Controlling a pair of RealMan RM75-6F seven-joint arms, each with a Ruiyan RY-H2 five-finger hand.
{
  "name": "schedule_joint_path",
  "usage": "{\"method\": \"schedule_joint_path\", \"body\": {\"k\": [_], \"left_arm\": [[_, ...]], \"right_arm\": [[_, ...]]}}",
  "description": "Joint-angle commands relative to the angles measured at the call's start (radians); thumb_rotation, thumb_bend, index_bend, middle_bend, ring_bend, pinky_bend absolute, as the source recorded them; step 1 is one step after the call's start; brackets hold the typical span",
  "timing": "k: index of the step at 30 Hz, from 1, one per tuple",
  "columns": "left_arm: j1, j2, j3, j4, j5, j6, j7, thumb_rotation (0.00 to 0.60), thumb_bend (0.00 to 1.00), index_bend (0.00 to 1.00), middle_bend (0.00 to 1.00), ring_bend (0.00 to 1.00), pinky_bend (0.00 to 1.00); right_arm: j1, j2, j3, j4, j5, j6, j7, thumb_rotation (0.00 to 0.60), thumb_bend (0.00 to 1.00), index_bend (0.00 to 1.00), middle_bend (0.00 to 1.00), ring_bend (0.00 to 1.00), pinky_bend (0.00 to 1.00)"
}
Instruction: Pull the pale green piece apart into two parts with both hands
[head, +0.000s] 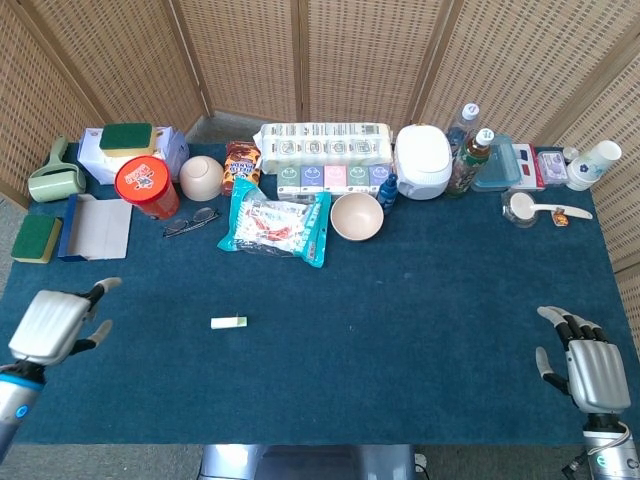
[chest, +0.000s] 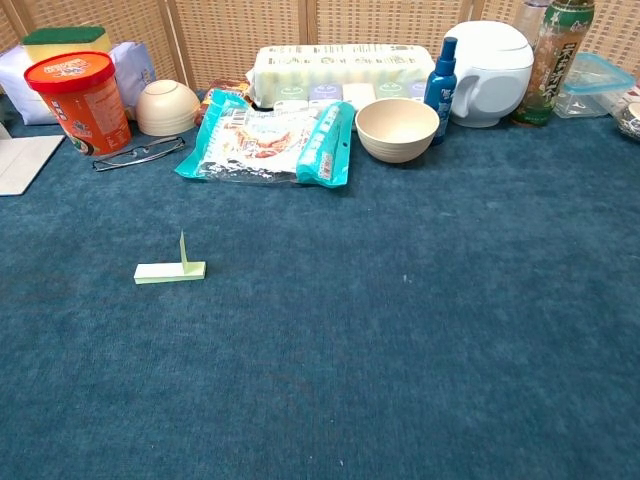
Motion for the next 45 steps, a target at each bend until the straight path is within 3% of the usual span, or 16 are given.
{"method": "schedule_joint_path", "body": {"k": [1, 6, 10, 16, 24, 35, 45], "left_arm": [[-0.07, -0.038, -0.025, -0.006, -0.031, -0.073, 0.061, 0.553, 0.33, 0.24, 0.9, 0.99, 1.0], [-0.123, -0.089, -0.03, -0.009, -0.106, -0.144, 0.115, 0.599, 0.34, 0.28, 0.94, 1.0, 1.0], [-0.144, -0.103, -0.024, -0.011, -0.138, -0.171, 0.135, 0.6, 0.4, 0.29, 0.95, 1.0, 1.0], [-0.17, -0.136, -0.014, -0.014, -0.187, -0.193, 0.187, 0.6, 0.4, 0.33, 0.96, 1.0, 1.0], [-0.192, -0.199, -0.001, -0.009, -0.237, -0.186, 0.248, 0.6, 0.25, 0.4, 0.98, 1.0, 1.0], [-0.203, -0.314, 0.009, 0.042, -0.319, -0.133, 0.314, 0.6, 0.25, 0.44, 0.99, 1.0, 1.0], [-0.241, -0.377, 0.02, 0.08, -0.377, -0.146, 0.356, 0.6, 0.25, 0.43, 0.99, 1.0, 1.0]], "right_arm": [[-0.002, 0.002, 0.0, -0.002, 0.002, 0.0, -0.002, 0.6, 0.47, 0.23, 0.28, 0.25, 0.28], [-0.006, 0.003, -0.002, -0.001, 0.005, 0.002, -0.002, 0.6, 0.47, 0.22, 0.28, 0.25, 0.28], [-0.005, 0.004, -0.002, 0.003, 0.007, -0.001, -0.001, 0.6, 0.47, 0.22, 0.28, 0.25, 0.28], [-0.002, 0.001, 0.0, 0.007, 0.007, -0.005, 0.005, 0.6, 0.47, 0.22, 0.28, 0.25, 0.28], [-0.002, -0.001, 0.001, 0.012, 0.007, -0.005, 0.009, 0.6, 0.47, 0.22, 0.28, 0.25, 0.28], [-0.005, -0.004, 0.001, 0.016, 0.01, -0.004, 0.01, 0.6, 0.47, 0.22, 0.28, 0.25, 0.28], [-0.004, -0.003, 0.0, 0.019, 0.01, -0.008, 0.013, 0.6, 0.47, 0.22, 0.28, 0.25, 0.28]]}}
